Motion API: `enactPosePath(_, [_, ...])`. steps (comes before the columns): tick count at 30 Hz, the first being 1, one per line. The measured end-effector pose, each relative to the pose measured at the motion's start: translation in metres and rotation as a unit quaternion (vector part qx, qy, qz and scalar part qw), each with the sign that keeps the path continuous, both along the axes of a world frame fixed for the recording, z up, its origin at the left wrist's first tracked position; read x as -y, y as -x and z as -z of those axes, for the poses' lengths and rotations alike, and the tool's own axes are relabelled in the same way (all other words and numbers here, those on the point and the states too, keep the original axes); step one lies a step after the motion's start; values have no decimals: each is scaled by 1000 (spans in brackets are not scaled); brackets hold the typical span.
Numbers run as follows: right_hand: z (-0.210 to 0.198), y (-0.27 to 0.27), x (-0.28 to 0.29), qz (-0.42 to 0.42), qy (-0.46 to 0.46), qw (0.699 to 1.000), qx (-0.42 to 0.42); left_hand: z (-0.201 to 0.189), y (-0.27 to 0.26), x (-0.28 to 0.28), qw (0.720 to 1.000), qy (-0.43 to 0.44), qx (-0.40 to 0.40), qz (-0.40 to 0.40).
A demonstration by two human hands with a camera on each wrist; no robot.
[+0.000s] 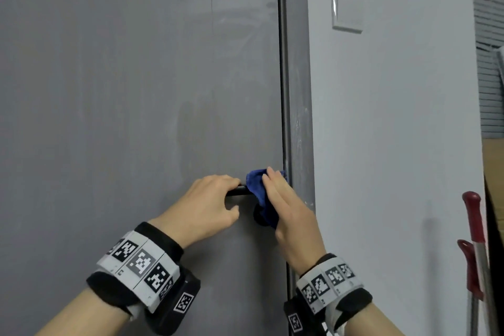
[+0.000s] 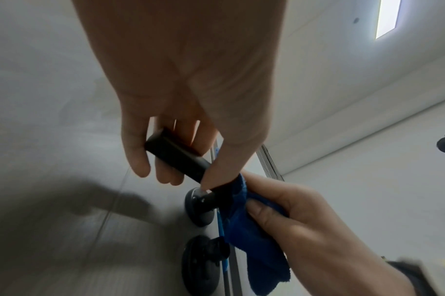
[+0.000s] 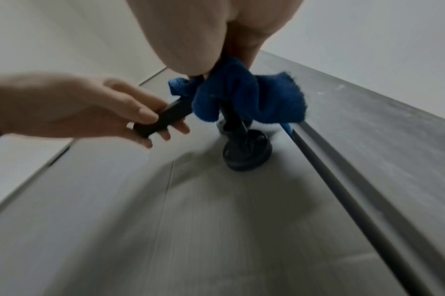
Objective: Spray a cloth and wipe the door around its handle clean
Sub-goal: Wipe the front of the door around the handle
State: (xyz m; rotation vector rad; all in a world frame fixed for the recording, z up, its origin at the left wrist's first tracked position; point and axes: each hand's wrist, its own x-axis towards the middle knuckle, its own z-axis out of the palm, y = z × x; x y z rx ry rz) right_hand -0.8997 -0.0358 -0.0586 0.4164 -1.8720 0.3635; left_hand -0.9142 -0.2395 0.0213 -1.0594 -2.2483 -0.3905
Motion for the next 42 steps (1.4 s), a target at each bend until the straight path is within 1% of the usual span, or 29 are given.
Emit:
enactPosePath(2, [6,-2,3,33,-29,999,-17,1,1,-2,1000,-17,2,3])
enactPosePath(4, [14,-6,5,49,-57,997,-25,2,1,-2,999,-38,7,10])
enactPosePath(7, [21,-11,-5,16,-96,995,-15,-1,3,-4,1000,-26,15,0])
enactPosePath(8, [22,-12,-12,-3,-99,995,-17,-2,4,-6,1000,-14,21,-8])
enactPosePath(9, [18,-17,-18,-27,-83,996,-18,-4,5,-10,999,-1,27,-21])
enactPosePath(11, [0,-29,-28,-105,9,994,-6,-8,5,-17,997,37,32,-51])
enactPosePath(13, [-32,-43,-36,-193,90,977,6,-10,3,-23,993,82,32,-78])
enactPosePath(15, [-66,-51,-47,-242,151,958,-17,-13,1,-24,990,101,63,-70])
enactPosePath(16, [-83,-52,-54,-243,165,955,-41,-15,0,-23,991,91,79,-51])
enactPosePath(17, [-101,-53,-58,-226,173,957,-57,-18,1,-23,994,66,81,-32])
enactPosePath(18, [-118,-53,-60,-206,165,962,-72,-24,2,-23,997,30,64,-16])
enactPosePath(19, [-132,-46,-63,-203,162,962,-79,-31,3,-26,999,-5,31,-12])
enactPosePath(20, [-144,-36,-64,-214,168,959,-76,-40,3,-31,999,-26,-8,-22])
enactPosePath(21, [-153,-27,-61,-243,187,950,-57,-49,3,-37,998,-32,-42,-42])
enactPosePath(22, [-157,-17,-60,-252,202,946,-42,-58,4,-43,996,-22,-61,-68])
enactPosePath(23, [-155,-6,-60,-246,214,945,-12,-63,6,-48,994,-4,-62,-95])
enactPosePath(24, [-146,6,-63,-189,162,968,11,-66,8,-52,991,22,-52,-120])
enactPosePath(25, [-129,18,-64,-104,86,990,44,-65,11,-55,988,46,-42,-140])
enactPosePath(26, [-109,27,-66,-5,10,998,58,-63,14,-56,986,63,-38,-150])
enactPosePath(27, [-86,33,-68,45,-42,997,47,-58,17,-56,985,71,-41,-155])
enactPosePath(28, [-63,33,-68,57,-61,996,41,-54,20,-56,984,71,-49,-156])
enactPosePath(30, [-17,30,-70,52,-56,996,48,-46,24,-55,983,61,-73,-157])
enactPosePath(34, [73,13,-74,58,-48,988,132,-34,31,-59,979,61,-100,-165])
enactPosePath(36, [105,5,-74,64,-39,984,159,-28,34,-61,975,59,-122,-175])
enactPosePath(37, [114,4,-74,62,-36,983,168,-26,35,-61,973,58,-132,-180])
enactPosePath(39, [116,1,-72,57,-37,981,184,-25,36,-63,972,52,-141,-182])
enactPosePath(42, [92,4,-69,53,-35,986,157,-25,37,-64,971,45,-147,-182])
